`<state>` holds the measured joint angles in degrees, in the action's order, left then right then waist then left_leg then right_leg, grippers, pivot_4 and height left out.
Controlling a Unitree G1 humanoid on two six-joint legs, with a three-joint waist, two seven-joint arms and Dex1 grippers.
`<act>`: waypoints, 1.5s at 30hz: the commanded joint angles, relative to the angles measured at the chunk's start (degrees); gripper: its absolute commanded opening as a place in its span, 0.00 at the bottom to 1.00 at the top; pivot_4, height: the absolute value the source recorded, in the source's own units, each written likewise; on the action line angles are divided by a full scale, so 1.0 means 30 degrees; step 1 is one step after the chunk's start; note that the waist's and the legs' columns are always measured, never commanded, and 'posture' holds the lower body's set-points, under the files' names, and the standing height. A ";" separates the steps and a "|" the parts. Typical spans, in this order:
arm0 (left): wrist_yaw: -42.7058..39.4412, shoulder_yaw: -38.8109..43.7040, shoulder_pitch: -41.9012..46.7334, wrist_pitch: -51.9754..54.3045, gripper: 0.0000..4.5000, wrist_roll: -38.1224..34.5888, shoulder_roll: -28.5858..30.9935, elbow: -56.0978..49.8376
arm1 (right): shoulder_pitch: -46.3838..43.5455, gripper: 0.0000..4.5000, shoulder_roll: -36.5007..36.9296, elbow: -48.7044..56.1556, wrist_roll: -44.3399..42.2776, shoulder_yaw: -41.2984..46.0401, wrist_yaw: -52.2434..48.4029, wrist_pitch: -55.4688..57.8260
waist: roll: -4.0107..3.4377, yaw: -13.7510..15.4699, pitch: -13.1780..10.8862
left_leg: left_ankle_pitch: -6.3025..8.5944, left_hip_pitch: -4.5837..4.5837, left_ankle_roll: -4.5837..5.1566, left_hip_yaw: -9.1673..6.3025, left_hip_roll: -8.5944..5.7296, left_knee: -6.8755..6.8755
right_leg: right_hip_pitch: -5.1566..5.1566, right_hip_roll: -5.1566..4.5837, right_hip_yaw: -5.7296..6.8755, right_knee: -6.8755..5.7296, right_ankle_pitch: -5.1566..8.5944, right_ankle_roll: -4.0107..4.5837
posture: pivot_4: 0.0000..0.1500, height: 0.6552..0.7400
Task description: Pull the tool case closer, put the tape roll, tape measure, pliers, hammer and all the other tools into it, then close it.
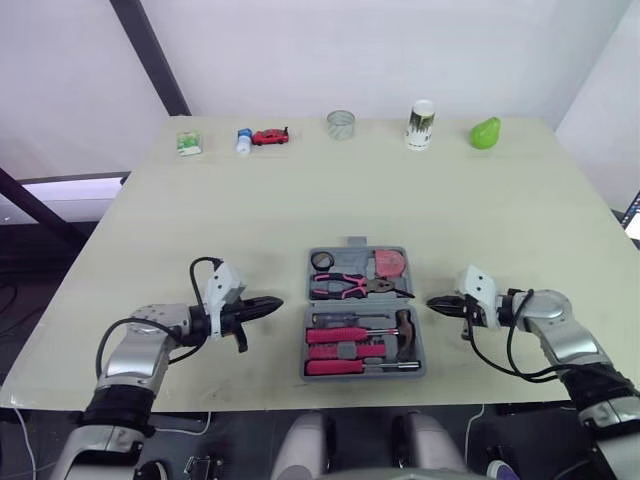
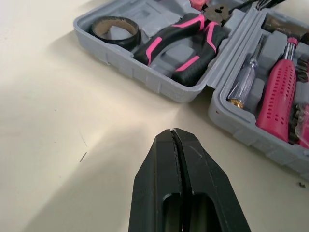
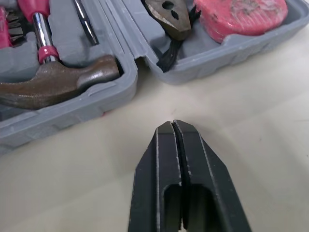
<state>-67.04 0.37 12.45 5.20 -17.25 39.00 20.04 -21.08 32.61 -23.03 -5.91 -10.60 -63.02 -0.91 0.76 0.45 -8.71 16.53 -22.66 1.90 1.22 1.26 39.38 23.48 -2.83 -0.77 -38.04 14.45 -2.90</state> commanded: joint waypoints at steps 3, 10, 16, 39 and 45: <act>-0.0388 -0.0204 0.0586 -0.1352 0.00 0.0587 -0.0255 0.1123 | -0.0636 0.02 -0.0466 -0.0155 0.0303 -0.0222 -0.0096 -0.0691 | 0.0000 -0.0021 0.0000 | 0.0000 0.0000 0.0000 -0.0005 0.0000 0.0000 | 0.0000 0.0001 0.0004 -0.0003 0.0000 0.0000 | 1.00 1.00; -0.0848 -0.1154 0.1845 -0.2163 0.00 0.1721 -0.0828 0.2643 | -0.0665 0.02 -0.1035 -0.0079 0.0681 -0.0652 -0.0045 -0.0857 | 0.0000 -0.0001 0.0001 | 0.0000 -0.0003 -0.0001 0.0002 -0.0009 0.0002 | 0.0001 -0.0001 0.0002 -0.0005 -0.0002 -0.0002 | 1.00 1.00; -0.1207 -0.1624 0.2383 -0.2361 0.00 0.2167 -0.1193 0.3163 | -0.0663 0.02 -0.1300 -0.0006 0.0778 -0.0699 0.0080 -0.0896 | 0.0000 -0.0121 0.0000 | 0.0000 -0.0002 0.0000 -0.0005 -0.0007 0.0001 | 0.0002 0.0001 0.0005 -0.0008 -0.0001 -0.0002 | 1.00 1.00; -0.2380 -0.2452 0.3724 -0.2527 0.00 0.2797 -0.2137 0.4681 | -0.0984 0.02 -0.2042 -0.0109 0.1127 -0.0835 0.0304 -0.0898 | 0.0000 -0.0398 0.0001 | 0.0000 -0.0002 0.0000 -0.0010 -0.0004 0.0000 | 0.0003 0.0000 0.0006 -0.0013 -0.0001 -0.0002 | 1.00 1.00; -0.2695 -0.2876 0.3293 -0.2508 0.00 0.2927 -0.2367 0.4172 | -0.0855 0.02 -0.2010 0.0127 0.1060 -0.0849 0.0124 -0.0771 | -0.0002 -0.0399 0.0002 | 0.0000 -0.0001 0.0000 -0.0009 -0.0003 0.0000 | 0.0003 0.0000 0.0004 -0.0013 -0.0001 -0.0002 | 1.00 1.00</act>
<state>-73.76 -6.74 23.30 -2.04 -8.99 32.62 34.26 -23.06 26.82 -23.85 -2.05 -12.99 -61.98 -2.74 0.76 -0.75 -8.70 16.53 -22.67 1.90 1.19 1.25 39.38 23.49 -2.82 -0.76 -38.07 14.44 -2.90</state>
